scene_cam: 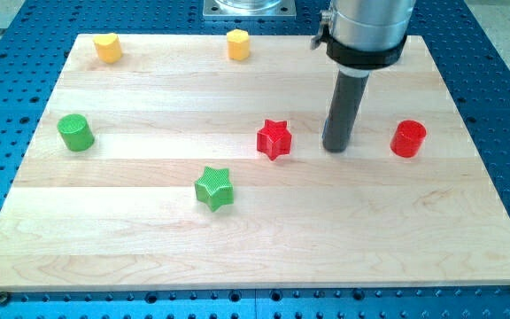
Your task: Push the blue triangle to bottom right of the hexagon
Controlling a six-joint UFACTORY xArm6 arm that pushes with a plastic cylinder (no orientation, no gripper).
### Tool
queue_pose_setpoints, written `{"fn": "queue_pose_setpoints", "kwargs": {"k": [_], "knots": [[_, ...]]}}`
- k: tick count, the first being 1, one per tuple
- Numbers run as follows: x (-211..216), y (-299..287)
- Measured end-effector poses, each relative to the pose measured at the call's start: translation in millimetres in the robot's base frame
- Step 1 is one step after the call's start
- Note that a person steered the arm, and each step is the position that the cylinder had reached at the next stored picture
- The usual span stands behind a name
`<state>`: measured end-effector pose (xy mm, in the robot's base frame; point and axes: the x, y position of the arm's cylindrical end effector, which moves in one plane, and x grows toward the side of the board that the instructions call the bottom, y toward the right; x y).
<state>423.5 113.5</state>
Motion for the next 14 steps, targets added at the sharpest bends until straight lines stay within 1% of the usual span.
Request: {"fn": "queue_pose_setpoints", "kwargs": {"k": [1, 4, 6, 7, 8, 9, 10, 11, 12, 13, 14], "knots": [[-48, 0], [-57, 12], [-101, 8], [-82, 14], [-88, 35], [-99, 40], [-118, 38], [-93, 39], [-101, 70], [-122, 70], [-133, 23]]}}
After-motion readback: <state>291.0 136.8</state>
